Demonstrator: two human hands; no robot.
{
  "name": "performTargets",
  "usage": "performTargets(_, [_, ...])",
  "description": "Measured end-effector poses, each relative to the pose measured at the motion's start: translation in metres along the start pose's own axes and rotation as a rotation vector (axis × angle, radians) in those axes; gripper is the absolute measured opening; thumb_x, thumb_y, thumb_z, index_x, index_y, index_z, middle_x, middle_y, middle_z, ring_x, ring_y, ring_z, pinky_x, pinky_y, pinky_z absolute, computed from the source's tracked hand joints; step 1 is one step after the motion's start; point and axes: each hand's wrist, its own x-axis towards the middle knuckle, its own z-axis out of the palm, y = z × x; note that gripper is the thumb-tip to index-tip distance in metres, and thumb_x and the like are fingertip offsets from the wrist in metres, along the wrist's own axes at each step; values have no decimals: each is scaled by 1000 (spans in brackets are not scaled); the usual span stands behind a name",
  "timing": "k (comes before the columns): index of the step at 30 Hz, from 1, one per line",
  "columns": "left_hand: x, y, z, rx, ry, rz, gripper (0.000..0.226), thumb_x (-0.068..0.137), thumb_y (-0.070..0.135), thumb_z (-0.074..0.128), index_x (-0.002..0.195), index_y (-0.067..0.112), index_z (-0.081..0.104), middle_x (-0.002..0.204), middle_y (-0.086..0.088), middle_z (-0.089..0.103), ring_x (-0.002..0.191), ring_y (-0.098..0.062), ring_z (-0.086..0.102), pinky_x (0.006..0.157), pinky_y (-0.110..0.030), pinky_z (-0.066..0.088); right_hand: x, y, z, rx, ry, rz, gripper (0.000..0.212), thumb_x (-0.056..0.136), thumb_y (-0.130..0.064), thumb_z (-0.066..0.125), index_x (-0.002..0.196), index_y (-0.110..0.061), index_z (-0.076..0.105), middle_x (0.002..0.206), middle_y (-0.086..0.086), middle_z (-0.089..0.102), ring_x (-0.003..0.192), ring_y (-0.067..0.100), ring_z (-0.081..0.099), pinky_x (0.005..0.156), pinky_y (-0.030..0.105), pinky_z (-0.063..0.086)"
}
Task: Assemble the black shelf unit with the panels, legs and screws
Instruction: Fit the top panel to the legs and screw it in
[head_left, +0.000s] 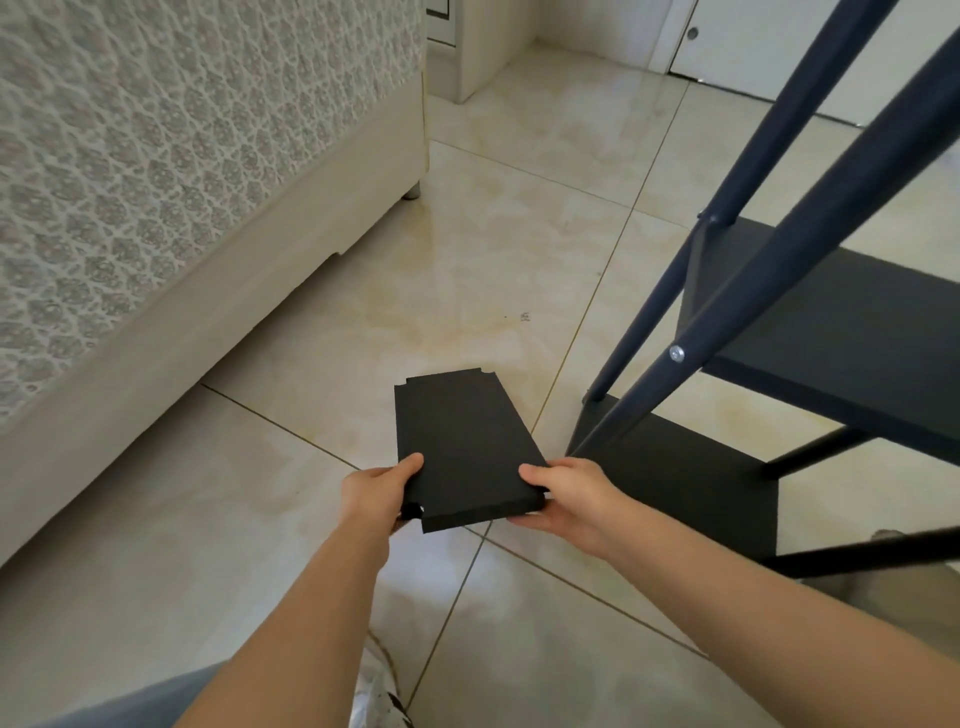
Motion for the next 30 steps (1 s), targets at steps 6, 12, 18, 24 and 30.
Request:
performTargets(6, [-21, 24, -12, -85, -159, -4, 22, 91, 20, 72, 99, 1, 64, 98, -12, 69, 88, -27, 67, 59, -33, 55, -27, -26, -3, 70, -38, -1, 24, 93, 1, 59, 116, 5, 50, 116, 21, 61, 89, 33, 67, 62, 47, 59])
performTargets(12, [-50, 64, -25, -107, -298, 62, 17, 96, 2, 61, 110, -8, 59, 115, -20, 65, 89, -32, 68, 72, -37, 55, -77, -48, -21, 65, -75, -48, 31, 92, 5, 58, 122, 6, 51, 112, 21, 64, 88, 32, 67, 61, 49, 58])
performTargets(18, [-83, 113, -53, -155, -260, 134, 40, 91, 3, 68, 126, -8, 54, 127, -18, 58, 93, -30, 66, 82, -40, 53, -149, -74, -57, -66, -193, -95, 30, 94, 3, 55, 123, 1, 57, 116, 18, 65, 103, 32, 67, 77, 51, 59])
performTargets(24, [-123, 156, -86, -11, -339, 175, 31, 93, 13, 68, 119, -1, 63, 128, -18, 61, 99, -29, 66, 73, -38, 54, -219, -98, -115, -246, -277, -210, 29, 95, -2, 56, 122, 3, 62, 127, 18, 63, 104, 29, 69, 77, 43, 59])
performTargets(30, [-191, 173, -77, 415, -544, 306, 35, 95, 38, 60, 122, 17, 67, 125, -7, 68, 104, -22, 69, 64, -27, 60, -271, -98, -166, -367, -273, -290, 31, 95, -12, 58, 124, -6, 65, 125, 12, 66, 113, 28, 65, 82, 39, 56])
